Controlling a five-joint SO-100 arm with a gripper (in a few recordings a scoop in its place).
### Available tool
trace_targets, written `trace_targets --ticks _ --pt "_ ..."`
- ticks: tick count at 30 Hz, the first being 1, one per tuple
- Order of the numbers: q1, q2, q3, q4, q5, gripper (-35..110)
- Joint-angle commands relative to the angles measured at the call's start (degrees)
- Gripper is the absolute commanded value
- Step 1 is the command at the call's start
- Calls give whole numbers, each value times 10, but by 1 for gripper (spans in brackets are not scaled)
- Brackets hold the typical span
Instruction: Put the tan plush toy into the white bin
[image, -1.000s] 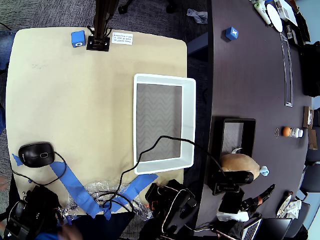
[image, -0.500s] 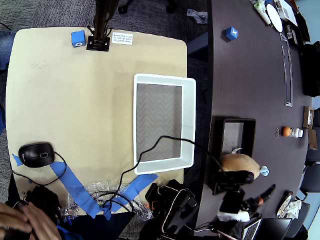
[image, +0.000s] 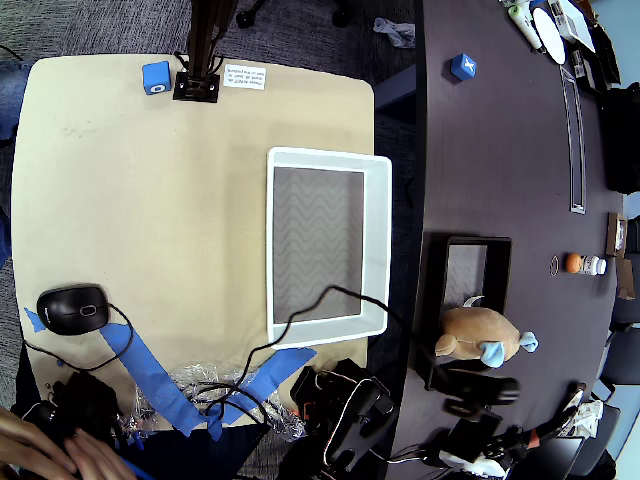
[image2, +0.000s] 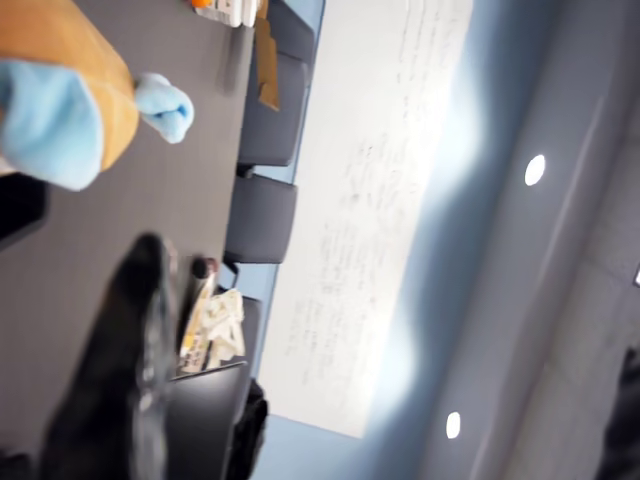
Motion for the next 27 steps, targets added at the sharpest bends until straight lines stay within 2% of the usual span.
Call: trace_targets --ticks 1,8,17,22,27 --pt "82 2 -28 5 61 63" --pt "254 0 -29 5 177 62" --pt "324 -4 -25 4 287 62" --pt "374 -8 -22 4 307 62" --pt "380 -105 -29 4 303 62"
